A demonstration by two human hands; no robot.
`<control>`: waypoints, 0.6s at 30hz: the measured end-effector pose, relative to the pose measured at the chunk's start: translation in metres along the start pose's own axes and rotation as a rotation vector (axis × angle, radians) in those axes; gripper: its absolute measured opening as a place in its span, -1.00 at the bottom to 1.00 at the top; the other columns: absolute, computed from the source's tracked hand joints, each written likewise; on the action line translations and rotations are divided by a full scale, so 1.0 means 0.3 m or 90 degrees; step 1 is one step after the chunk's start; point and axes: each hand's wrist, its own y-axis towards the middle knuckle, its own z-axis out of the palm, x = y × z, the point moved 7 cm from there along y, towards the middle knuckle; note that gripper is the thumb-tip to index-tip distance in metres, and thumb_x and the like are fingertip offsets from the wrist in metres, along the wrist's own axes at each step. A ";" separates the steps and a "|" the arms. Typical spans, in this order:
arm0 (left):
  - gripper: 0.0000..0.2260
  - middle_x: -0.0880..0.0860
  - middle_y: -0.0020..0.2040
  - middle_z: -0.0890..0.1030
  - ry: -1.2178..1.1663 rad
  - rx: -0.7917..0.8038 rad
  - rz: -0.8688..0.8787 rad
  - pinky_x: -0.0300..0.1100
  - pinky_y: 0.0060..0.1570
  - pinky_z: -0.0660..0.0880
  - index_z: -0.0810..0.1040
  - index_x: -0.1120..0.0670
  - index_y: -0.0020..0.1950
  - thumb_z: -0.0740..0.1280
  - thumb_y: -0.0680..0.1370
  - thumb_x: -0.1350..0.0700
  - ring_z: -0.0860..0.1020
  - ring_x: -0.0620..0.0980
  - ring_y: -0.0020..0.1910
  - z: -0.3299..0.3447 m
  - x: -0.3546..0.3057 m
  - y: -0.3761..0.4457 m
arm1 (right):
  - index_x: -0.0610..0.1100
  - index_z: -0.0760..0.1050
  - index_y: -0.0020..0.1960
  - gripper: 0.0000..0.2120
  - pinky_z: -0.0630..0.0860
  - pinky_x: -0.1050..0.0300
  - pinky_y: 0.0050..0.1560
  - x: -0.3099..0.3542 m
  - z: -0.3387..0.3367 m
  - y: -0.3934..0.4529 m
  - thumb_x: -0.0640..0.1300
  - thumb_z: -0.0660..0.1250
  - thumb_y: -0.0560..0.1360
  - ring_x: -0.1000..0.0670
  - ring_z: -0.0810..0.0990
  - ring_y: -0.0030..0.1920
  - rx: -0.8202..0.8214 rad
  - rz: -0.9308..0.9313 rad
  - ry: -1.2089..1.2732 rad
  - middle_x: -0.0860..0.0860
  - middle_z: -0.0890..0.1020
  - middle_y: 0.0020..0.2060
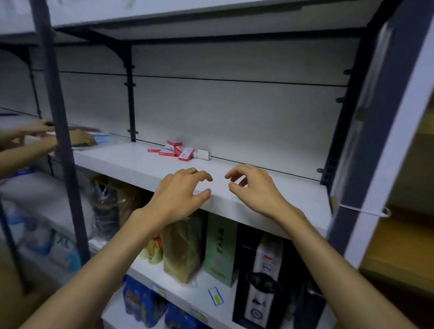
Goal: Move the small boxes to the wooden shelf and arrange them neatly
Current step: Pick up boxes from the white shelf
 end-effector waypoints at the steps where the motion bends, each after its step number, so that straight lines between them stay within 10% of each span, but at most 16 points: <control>1: -0.67 -0.09 0.31 0.54 -0.003 0.004 -0.001 -0.03 0.19 0.53 0.48 -0.16 0.35 0.22 0.61 -0.18 0.53 -0.08 0.19 0.004 0.052 0.031 | 0.03 0.60 0.13 -0.79 0.57 0.04 0.07 -0.003 0.027 0.045 -0.08 0.33 0.52 0.08 0.60 -0.05 0.003 0.006 -0.008 0.10 0.63 0.05; 18: -0.77 -0.03 -0.07 0.69 0.052 -0.028 -0.057 0.00 0.12 0.42 0.61 -0.06 0.06 0.28 0.53 -0.12 0.62 0.04 -0.06 0.144 0.697 0.599 | 0.14 0.57 0.08 -0.83 0.49 0.05 0.17 -0.078 0.345 0.606 -0.04 0.36 0.51 0.06 0.58 0.00 0.152 0.079 -0.118 0.10 0.54 0.07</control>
